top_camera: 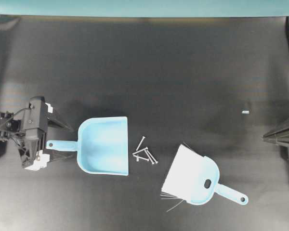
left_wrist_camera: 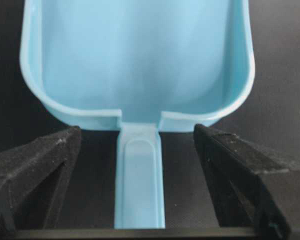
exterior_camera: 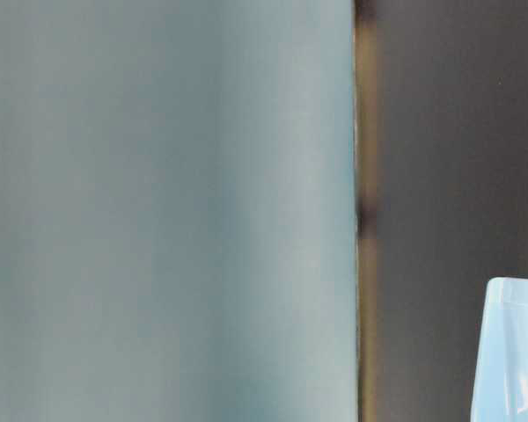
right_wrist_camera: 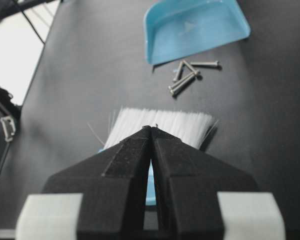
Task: Hold the dustpan with the left arm, while a human hand uses a hand brush to gather screws into the dustpan.
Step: 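Close the left gripper on the dustpan handle and hold it flat, then hold the dustpan steady with the left gripper while screws are brushed in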
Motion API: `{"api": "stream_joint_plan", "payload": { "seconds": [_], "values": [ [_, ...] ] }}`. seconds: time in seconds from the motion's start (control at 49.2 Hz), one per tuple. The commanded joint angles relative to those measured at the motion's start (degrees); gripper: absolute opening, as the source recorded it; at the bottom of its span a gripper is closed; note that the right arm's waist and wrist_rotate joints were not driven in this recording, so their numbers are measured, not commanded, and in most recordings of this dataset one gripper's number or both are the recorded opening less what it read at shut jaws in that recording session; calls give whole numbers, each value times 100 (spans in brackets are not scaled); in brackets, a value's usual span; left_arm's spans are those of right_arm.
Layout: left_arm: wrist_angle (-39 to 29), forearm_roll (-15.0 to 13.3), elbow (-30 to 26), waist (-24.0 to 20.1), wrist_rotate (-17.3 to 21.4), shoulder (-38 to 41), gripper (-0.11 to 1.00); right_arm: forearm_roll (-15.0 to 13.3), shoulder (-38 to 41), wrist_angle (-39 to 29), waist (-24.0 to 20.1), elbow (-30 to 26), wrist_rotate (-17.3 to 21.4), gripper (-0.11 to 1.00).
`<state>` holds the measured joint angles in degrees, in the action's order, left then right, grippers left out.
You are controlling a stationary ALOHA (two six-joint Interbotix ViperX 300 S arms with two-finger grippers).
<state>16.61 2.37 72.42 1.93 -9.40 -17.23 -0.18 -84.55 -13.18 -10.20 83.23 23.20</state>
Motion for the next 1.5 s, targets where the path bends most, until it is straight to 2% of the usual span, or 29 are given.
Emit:
{"api": "stream_joint_plan", "payload": {
  "seconds": [0.0, 0.122, 0.325, 0.59, 0.671, 0.712, 0.854, 1.037, 1.179, 1.484],
  "values": [
    [580, 9, 79, 26, -9, 387, 88, -18, 9, 53, 0, -18, 0, 0],
    [1160, 18, 88, 35, 9, 844, 88, -18, 9, 53, 0, -26, 0, 0],
    [1696, 9, 105, 62, 53, 1354, 88, -18, 9, 53, 0, -26, 0, 0],
    [1802, 18, 70, 97, 18, 1477, 83, -18, 9, 62, 0, -26, -9, 0],
    [1802, 18, 44, 97, -9, 1477, 76, -18, 9, 62, 0, -26, -9, 0],
    [1802, 18, 44, 97, -18, 1477, 68, -18, 9, 62, 0, -18, -9, 0],
    [1784, 9, 53, 123, -26, 1459, 29, -18, 9, 53, 0, -26, -9, 0],
    [1775, 18, 44, 123, -44, 1362, 30, -18, 9, 62, 0, -26, -9, 0],
    [1459, 9, -18, 158, -132, 1090, 30, -18, 9, 62, 0, -18, -9, 0],
    [44, 9, -272, 167, -9, 79, 30, -18, 9, 62, 0, -18, -9, 0]
  ]
}}
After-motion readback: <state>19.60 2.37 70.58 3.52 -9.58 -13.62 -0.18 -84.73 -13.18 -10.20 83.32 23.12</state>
